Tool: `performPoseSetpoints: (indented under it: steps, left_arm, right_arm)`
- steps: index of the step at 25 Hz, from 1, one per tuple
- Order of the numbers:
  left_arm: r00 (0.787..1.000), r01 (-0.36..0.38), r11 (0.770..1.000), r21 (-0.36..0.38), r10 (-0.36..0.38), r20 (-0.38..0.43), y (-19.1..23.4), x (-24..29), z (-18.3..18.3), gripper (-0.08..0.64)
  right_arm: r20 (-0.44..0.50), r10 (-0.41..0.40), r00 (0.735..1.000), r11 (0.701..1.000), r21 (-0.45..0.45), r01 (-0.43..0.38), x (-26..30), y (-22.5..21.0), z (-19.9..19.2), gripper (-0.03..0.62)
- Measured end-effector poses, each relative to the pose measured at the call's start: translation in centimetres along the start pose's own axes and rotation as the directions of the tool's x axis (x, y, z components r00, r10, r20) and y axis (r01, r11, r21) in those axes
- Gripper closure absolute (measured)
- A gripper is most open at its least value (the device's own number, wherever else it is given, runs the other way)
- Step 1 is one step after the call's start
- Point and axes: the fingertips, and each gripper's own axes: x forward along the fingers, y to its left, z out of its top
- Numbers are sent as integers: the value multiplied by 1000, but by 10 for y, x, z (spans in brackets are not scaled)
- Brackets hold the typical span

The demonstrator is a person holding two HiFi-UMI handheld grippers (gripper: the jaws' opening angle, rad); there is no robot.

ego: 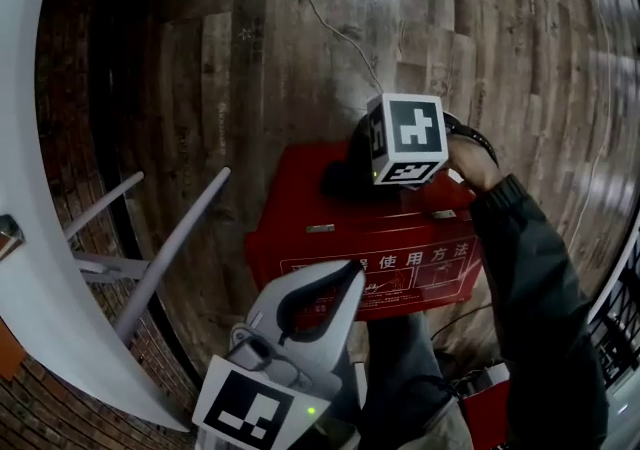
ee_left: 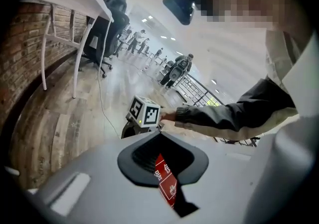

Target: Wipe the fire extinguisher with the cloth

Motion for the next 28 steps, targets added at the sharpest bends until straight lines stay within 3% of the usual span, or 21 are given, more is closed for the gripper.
performPoseSetpoints:
  steps: [5,8,11,14,17,20,24,26,28]
  left_arm:
    - [999,31,996,-82,-29,26,6,18,2,555]
    - [999,33,996,-77,-30,34,10,26,-4,555]
    - [999,13,998,-54,-10,47,13,32,-7,555]
    - [999,19,997,-69,-16,34,11,34,-14,555]
    - [999,22,997,-71,-19,34,7,37,-21,555]
    - [999,30,997,-76,-28,29,0,37,-25,555]
    - [998,16,997,-75,-11,57,-3,30,-30,555]
    - [997,8,996,-84,-1,79,-6,27,-34,555]
    - [994,-3,996,-93,13,107,-12,26,-37,555]
  right_arm:
    - [128,24,991,993,-121,-8,-13,26,47,528]
    - [159,-18,987,999,-45,25,6,6,57,529]
    - [100,-8,995,999,50,3,15,-9,34,529]
    - [35,-24,999,998,64,21,0,-1,-4,529]
    - [88,-12,996,998,66,6,-32,28,-27,529]
    - [150,-22,988,1000,4,21,-71,62,-35,528]
    - [214,-157,964,975,-121,186,-117,112,-31,528]
    - [252,-267,930,946,-115,303,-124,139,-32,528]
    - [278,-398,874,893,-102,439,-115,159,-37,529]
